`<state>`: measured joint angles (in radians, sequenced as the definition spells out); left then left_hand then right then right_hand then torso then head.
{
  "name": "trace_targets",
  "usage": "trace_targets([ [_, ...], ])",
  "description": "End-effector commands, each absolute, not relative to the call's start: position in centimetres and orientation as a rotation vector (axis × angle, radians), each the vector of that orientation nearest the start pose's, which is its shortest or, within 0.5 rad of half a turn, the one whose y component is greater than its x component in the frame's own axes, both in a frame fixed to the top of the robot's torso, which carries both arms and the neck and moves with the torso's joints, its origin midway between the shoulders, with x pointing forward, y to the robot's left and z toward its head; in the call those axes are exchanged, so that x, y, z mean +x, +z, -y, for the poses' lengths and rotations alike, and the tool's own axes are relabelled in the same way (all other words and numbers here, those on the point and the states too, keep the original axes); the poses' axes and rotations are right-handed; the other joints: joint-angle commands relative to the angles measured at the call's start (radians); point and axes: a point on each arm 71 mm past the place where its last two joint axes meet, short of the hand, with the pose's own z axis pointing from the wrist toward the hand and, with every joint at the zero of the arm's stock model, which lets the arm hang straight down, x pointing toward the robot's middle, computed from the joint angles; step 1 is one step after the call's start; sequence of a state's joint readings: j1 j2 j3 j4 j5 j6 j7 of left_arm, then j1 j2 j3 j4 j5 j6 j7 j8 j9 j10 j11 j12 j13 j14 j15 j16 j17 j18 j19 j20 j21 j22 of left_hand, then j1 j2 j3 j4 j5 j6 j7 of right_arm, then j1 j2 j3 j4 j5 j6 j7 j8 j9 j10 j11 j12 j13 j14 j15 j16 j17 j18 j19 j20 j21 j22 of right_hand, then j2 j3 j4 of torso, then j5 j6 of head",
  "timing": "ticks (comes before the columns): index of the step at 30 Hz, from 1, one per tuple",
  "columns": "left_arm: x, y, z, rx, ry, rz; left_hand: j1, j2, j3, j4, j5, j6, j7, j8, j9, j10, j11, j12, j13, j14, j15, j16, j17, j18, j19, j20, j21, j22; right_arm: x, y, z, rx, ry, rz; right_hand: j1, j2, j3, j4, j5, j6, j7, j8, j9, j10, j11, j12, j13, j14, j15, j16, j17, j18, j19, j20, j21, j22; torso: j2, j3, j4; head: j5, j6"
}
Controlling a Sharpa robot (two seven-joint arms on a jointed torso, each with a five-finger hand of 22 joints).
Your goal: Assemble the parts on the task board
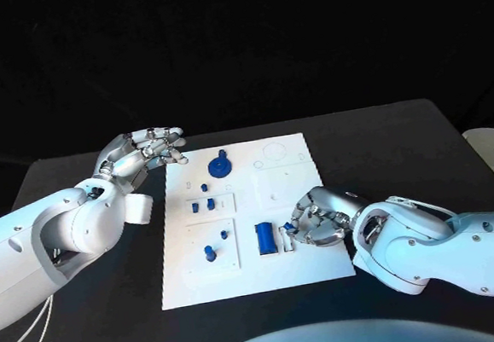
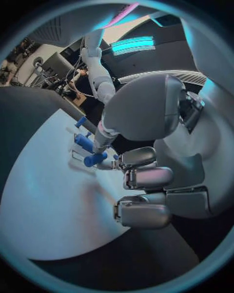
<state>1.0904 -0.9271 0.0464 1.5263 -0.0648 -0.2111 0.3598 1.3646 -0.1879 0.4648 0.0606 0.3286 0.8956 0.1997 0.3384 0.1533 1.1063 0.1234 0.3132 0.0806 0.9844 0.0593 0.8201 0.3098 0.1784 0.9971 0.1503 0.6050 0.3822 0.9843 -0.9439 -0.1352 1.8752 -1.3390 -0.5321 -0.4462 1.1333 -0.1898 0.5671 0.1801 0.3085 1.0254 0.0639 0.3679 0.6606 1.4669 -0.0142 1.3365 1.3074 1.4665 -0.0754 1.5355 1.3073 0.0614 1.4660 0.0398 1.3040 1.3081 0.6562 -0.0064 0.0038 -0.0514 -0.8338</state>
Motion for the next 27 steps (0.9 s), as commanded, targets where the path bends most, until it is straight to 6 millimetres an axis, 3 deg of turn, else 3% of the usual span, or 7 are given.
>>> trace_targets([
  [1,47.7,-19.8,-24.3,-1.136,-1.573,-1.46,0.006,0.004,-0.001,-0.003,0.006,0.001,0.004,-0.005,-0.001,-0.003,0.004,-0.007,0.001,-0.001,0.002,-0.002,-0.001,0.003,0.007,-0.001,-0.007,-0.001,35.6,-27.8,17.0,0.281,0.683,-2.015,-0.015,-0.001,-0.003,0.011,0.004,0.017,-0.01,0.005,0.003,0.028,-0.006,0.005,0.119,0.088,-0.005,0.006,0.181,-0.013,0.032,-0.011,0.004,0.199,0.001,0.001,-0.0002,0.002,-0.001],
  [27,47.6,-19.8,-24.3,-1.137,-1.576,-1.467,0.008,0.005,0.0,-0.004,0.007,0.001,0.004,-0.005,-0.002,-0.003,0.004,-0.007,0.002,-0.001,0.002,-0.002,-0.002,0.003,0.008,-0.002,-0.007,-0.001,36.2,-28.8,16.2,0.251,0.645,-2.045,-0.07,0.008,-0.04,0.05,-0.031,0.027,-0.013,0.013,0.011,0.028,-0.01,-0.007,0.111,0.089,-0.008,0.008,0.186,-0.014,0.034,-0.013,0.01,0.2,0.0,0.0016,-0.001,0.007,-0.006],
])
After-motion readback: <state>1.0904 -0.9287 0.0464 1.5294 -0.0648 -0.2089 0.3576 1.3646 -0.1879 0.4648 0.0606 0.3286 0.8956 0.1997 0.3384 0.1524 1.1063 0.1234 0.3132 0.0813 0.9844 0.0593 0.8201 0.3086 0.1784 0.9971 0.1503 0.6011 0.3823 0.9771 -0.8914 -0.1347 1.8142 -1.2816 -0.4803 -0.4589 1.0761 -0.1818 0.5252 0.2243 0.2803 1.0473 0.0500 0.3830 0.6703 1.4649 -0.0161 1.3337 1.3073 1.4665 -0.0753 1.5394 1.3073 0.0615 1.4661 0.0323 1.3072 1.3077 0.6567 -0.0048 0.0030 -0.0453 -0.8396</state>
